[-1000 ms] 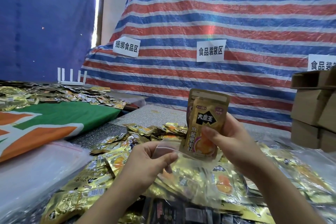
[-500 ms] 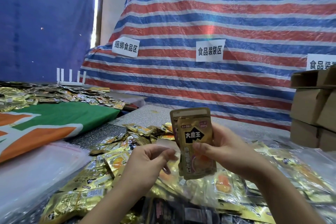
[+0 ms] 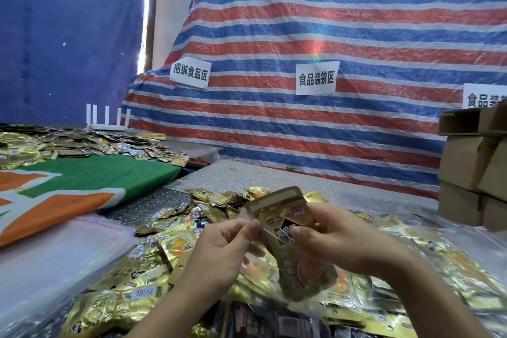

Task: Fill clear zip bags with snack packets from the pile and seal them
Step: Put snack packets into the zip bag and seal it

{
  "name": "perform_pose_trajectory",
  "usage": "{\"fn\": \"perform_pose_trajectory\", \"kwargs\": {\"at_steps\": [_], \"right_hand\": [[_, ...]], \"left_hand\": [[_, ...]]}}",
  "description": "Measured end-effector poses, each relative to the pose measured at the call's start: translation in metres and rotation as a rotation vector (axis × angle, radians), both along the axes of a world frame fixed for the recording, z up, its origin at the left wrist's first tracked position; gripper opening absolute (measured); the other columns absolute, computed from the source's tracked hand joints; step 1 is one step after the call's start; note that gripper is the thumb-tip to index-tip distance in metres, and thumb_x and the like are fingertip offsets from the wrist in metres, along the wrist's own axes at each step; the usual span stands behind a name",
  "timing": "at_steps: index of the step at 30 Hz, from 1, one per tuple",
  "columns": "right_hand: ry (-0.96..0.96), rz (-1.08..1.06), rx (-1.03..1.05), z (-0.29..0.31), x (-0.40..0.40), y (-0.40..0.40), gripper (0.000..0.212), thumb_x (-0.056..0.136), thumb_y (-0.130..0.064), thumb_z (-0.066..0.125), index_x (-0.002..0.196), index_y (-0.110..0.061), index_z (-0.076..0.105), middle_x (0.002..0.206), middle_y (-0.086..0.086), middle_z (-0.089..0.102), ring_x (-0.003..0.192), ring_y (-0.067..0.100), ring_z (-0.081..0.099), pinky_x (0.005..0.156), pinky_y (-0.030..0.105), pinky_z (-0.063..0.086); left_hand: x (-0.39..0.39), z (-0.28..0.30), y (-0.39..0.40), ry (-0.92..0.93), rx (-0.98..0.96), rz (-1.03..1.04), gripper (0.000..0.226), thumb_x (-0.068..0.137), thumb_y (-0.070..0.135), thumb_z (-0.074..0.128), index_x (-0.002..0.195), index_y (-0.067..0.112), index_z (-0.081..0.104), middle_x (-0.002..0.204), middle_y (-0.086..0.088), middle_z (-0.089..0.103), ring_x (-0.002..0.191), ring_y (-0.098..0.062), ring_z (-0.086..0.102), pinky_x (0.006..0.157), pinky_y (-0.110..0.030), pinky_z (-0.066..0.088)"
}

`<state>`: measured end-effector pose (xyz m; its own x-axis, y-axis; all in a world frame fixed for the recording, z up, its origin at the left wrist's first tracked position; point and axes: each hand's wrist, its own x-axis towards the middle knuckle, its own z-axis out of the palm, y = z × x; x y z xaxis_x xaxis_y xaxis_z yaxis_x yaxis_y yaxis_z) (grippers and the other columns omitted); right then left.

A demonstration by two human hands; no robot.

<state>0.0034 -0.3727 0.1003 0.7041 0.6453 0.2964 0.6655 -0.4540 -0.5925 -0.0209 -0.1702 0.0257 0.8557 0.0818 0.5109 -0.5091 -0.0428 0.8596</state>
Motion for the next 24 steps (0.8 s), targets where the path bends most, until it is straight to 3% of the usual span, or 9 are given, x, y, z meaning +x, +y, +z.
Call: {"fn": "perform_pose_trajectory", "kwargs": {"at_steps": [2, 4, 6, 9, 13, 16, 20, 22, 24], "right_hand": [[-0.002, 0.014, -0.035, 0.003, -0.003, -0.001, 0.01, 0.097, -0.034, 0.059, 0.089, -0.03, 0.065, 0.076, -0.01, 0.067, 0.067, 0.007, 0.064, 0.059, 0.027, 0.053], [-0.013, 0.018, -0.069, 0.004, -0.005, 0.0, 0.011, 0.098, -0.031, 0.06, 0.088, -0.034, 0.064, 0.072, -0.02, 0.065, 0.065, -0.002, 0.062, 0.058, 0.017, 0.047], [-0.04, 0.004, -0.087, 0.006, -0.007, 0.0, 0.01, 0.097, -0.029, 0.061, 0.091, -0.035, 0.065, 0.076, -0.024, 0.065, 0.069, -0.004, 0.063, 0.06, 0.015, 0.048], [-0.073, -0.017, -0.146, 0.009, -0.011, 0.0, 0.026, 0.097, -0.028, 0.061, 0.082, -0.048, 0.064, 0.079, -0.029, 0.065, 0.073, -0.007, 0.064, 0.061, 0.015, 0.049], [-0.13, -0.073, -0.302, 0.012, -0.015, 0.001, 0.011, 0.097, -0.027, 0.06, 0.087, -0.026, 0.064, 0.081, -0.016, 0.067, 0.07, -0.003, 0.062, 0.063, 0.021, 0.05], [-0.122, -0.074, -0.403, 0.014, -0.018, 0.006, 0.013, 0.097, -0.026, 0.057, 0.087, -0.025, 0.065, 0.08, -0.014, 0.07, 0.068, -0.002, 0.064, 0.058, 0.019, 0.05], [-0.149, -0.068, -0.525, 0.006, -0.022, 0.016, 0.019, 0.096, -0.026, 0.054, 0.083, -0.015, 0.063, 0.082, 0.008, 0.068, 0.064, 0.017, 0.061, 0.053, 0.03, 0.048], [-0.209, -0.082, -0.556, 0.001, -0.021, 0.022, 0.021, 0.094, -0.028, 0.058, 0.079, -0.015, 0.065, 0.077, 0.007, 0.067, 0.063, 0.02, 0.06, 0.052, 0.032, 0.045], [-0.248, -0.126, -0.508, 0.001, -0.021, 0.024, 0.022, 0.089, -0.036, 0.069, 0.074, -0.02, 0.066, 0.071, 0.0, 0.066, 0.059, 0.012, 0.059, 0.048, 0.025, 0.043]], "left_hand": [[0.0, -0.001, 0.0, -0.007, -0.011, 0.009, 0.031, 0.082, 0.046, 0.057, 0.078, 0.023, 0.077, 0.076, -0.005, 0.076, 0.067, -0.016, 0.071, 0.055, -0.02, 0.049], [0.0, -0.001, 0.0, -0.007, -0.01, 0.007, 0.034, 0.083, 0.045, 0.057, 0.077, 0.019, 0.077, 0.076, -0.006, 0.076, 0.068, -0.017, 0.071, 0.056, -0.021, 0.05], [0.0, -0.001, 0.001, -0.006, -0.005, 0.0, 0.037, 0.084, 0.044, 0.056, 0.078, 0.014, 0.077, 0.078, -0.007, 0.076, 0.072, -0.019, 0.072, 0.057, -0.02, 0.05], [0.0, -0.001, 0.001, -0.003, 0.005, -0.016, 0.04, 0.084, 0.043, 0.054, 0.081, 0.008, 0.075, 0.08, -0.005, 0.077, 0.074, -0.019, 0.073, 0.058, -0.021, 0.051], [0.0, -0.002, 0.001, 0.006, 0.024, -0.016, 0.037, 0.084, 0.042, 0.056, 0.081, 0.012, 0.077, 0.081, -0.006, 0.077, 0.074, -0.018, 0.071, 0.06, -0.024, 0.052], [-0.001, -0.003, 0.002, -0.004, 0.075, 0.011, 0.039, 0.084, 0.044, 0.057, 0.078, 0.01, 0.076, 0.077, -0.013, 0.074, 0.072, -0.029, 0.069, 0.064, -0.037, 0.052], [-0.006, -0.004, -0.002, -0.055, 0.213, 0.051, 0.03, 0.091, 0.047, 0.061, 0.072, 0.028, 0.074, 0.064, 0.007, 0.069, 0.059, -0.003, 0.06, 0.057, -0.021, 0.044], [-0.006, -0.003, -0.003, -0.098, 0.269, 0.049, 0.021, 0.088, 0.041, 0.058, 0.078, 0.034, 0.076, 0.073, 0.011, 0.073, 0.069, -0.002, 0.066, 0.063, -0.023, 0.05], [-0.005, -0.001, -0.003, -0.125, 0.235, 0.045, 0.019, 0.087, 0.042, 0.059, 0.086, 0.036, 0.077, 0.083, 0.009, 0.076, 0.08, -0.007, 0.07, 0.071, -0.025, 0.055]]}}
